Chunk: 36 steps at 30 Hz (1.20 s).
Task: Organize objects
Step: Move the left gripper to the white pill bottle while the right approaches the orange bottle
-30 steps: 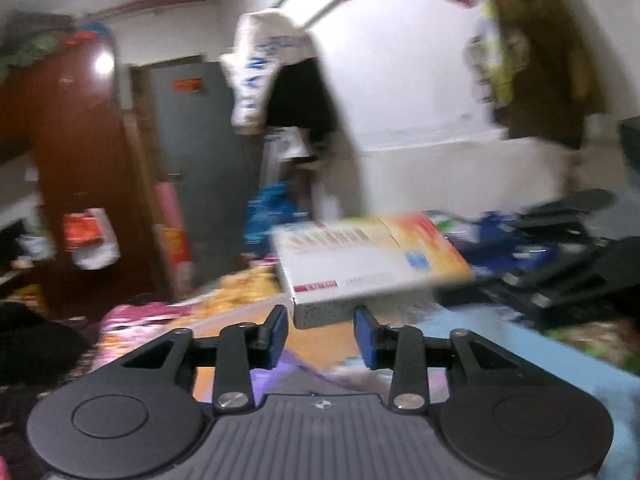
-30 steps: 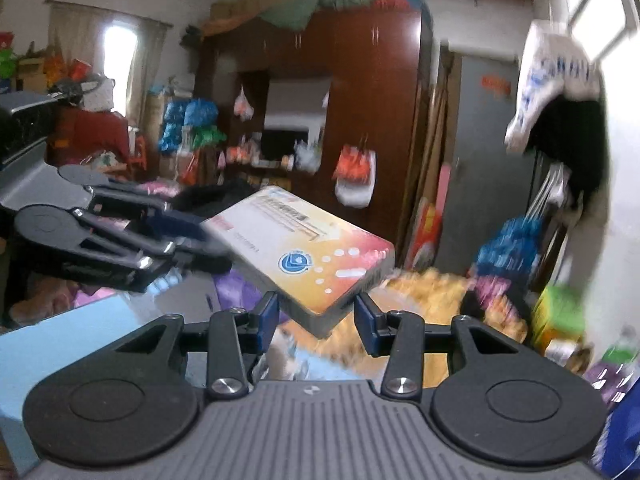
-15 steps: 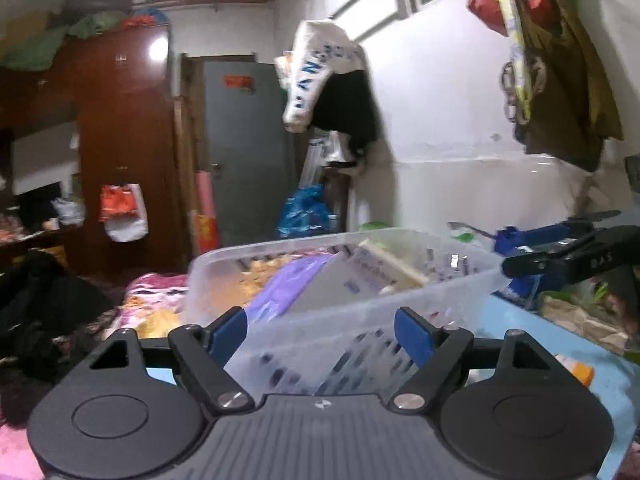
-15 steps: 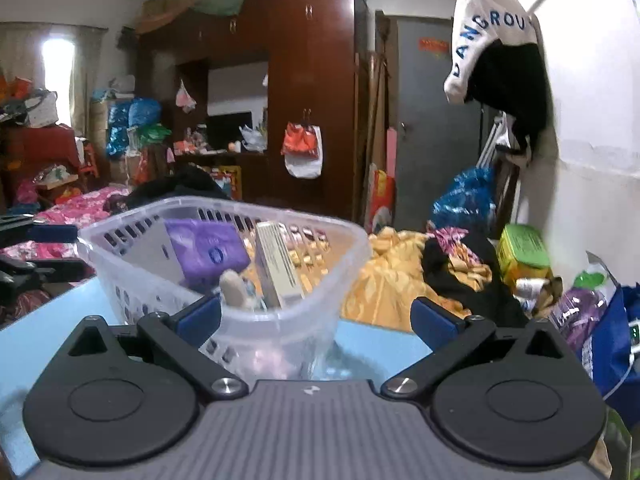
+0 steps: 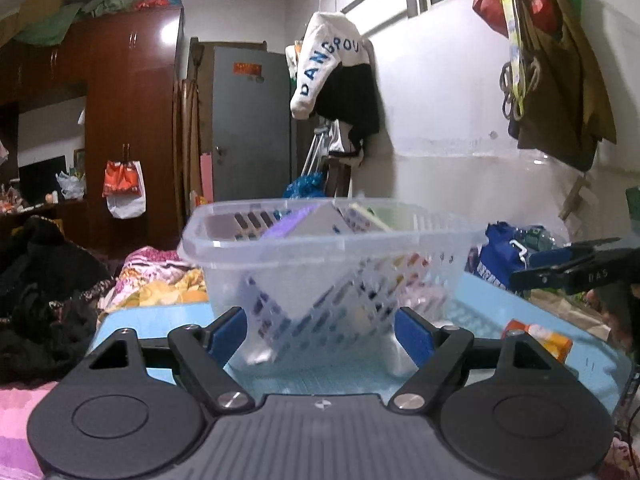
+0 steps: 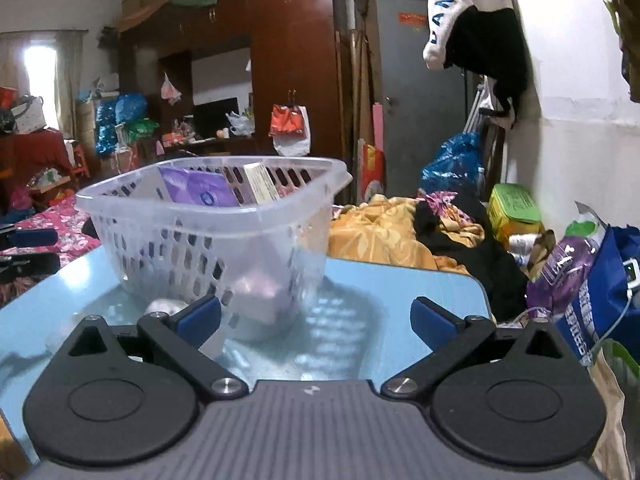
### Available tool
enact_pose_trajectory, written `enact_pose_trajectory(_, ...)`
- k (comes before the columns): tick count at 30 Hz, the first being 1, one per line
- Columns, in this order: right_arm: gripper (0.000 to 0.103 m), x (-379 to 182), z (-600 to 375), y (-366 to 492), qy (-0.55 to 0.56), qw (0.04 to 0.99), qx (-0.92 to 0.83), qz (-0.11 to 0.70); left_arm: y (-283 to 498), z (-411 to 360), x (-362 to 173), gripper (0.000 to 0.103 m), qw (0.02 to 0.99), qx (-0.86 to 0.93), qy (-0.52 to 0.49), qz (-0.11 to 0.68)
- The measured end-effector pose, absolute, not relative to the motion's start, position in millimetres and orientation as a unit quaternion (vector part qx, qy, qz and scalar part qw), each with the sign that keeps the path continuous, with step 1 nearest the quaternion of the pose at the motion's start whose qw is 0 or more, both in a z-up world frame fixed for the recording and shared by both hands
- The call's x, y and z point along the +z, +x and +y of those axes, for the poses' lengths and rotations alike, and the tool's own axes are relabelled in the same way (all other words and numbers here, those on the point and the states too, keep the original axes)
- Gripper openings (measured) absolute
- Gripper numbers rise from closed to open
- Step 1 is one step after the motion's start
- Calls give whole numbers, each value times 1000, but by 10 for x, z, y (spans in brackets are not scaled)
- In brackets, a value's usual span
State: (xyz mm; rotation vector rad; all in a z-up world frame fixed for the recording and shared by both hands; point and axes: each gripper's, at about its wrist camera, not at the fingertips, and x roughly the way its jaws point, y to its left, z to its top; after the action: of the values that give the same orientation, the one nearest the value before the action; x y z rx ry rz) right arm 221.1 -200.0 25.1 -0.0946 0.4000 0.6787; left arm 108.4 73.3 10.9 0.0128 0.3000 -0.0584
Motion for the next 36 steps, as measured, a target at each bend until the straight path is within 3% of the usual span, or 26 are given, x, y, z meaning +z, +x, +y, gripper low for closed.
enact_pose_trajectory(23,103,-220,-2292,1819,-7,922,313,230,1474,-61,-234,84,974,-52,15,222)
enact_pose_trajectory(31,103,-273,-2145,1702,-49,925,304,225,1810,-260,-259,84,966,-24,20,255)
enact_pose_trajectory(36,94,-277,-2064,1604,-76,931,291,207,1929,-272,-289,84,963,-26,4,269)
